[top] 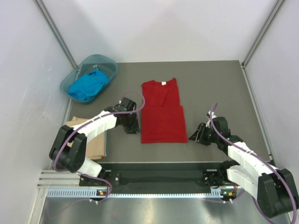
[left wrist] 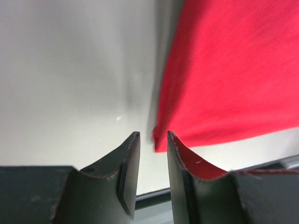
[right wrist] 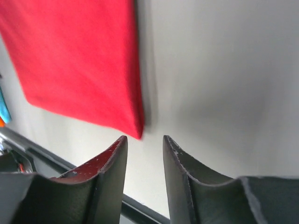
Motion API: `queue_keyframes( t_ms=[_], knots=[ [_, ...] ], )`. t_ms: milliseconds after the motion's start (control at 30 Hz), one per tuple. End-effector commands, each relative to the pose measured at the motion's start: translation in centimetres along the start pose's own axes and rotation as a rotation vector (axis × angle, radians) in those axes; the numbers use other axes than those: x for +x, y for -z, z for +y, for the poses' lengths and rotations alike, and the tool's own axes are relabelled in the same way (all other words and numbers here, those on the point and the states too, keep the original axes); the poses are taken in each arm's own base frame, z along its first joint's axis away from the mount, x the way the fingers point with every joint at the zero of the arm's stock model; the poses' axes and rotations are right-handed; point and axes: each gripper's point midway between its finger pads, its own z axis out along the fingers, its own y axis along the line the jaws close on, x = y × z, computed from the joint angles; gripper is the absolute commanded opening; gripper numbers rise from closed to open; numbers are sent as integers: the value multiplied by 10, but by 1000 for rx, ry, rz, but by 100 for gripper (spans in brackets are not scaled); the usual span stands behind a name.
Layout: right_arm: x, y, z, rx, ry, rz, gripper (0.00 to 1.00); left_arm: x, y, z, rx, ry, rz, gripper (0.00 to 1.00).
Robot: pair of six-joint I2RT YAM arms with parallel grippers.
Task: Fold and stack the t-shirts
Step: Fold the tshirt
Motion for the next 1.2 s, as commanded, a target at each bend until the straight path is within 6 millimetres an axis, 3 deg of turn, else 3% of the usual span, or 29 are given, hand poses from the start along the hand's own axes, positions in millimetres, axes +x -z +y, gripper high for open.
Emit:
queue_keyframes(
  t_ms=[0, 67, 133, 300, 400, 533, 667, 767, 900, 1033, 1167],
  knots=[
    [-36, 14, 17, 34, 38, -79, 37, -44, 29, -12, -19, -43, -117, 34],
    [-50, 12, 33, -5, 54, -85, 32, -61, 36, -41, 98, -89, -167, 34],
    [-63, 7, 49, -58, 79, -87, 25, -78, 36, -57, 160, -114, -210, 31],
    [-66, -5, 70, -138, 123, -34, 22, -103, 14, -62, 204, -104, -199, 29],
    [-57, -16, 68, -132, 138, 5, 22, -125, 3, -67, 233, -102, -218, 29],
    [-27, -37, 42, -98, 106, 80, 21, -147, -13, -67, 221, -100, -224, 29],
    [-11, -47, 16, -32, 86, 93, 20, -145, -44, -49, 176, -64, -167, 28],
    [-9, -49, 8, 2, 89, 97, 20, -143, -55, -42, 161, -56, -144, 28],
    [-13, -46, 11, 5, 96, 91, 20, -149, -51, -39, 156, -54, -150, 29],
    [-20, -31, 16, 27, 100, 71, 22, -169, -23, -52, 176, -79, -187, 36],
    [-27, -14, 15, 106, -3, 27, 38, -163, 5, -57, 172, -83, -142, 50]
  ],
)
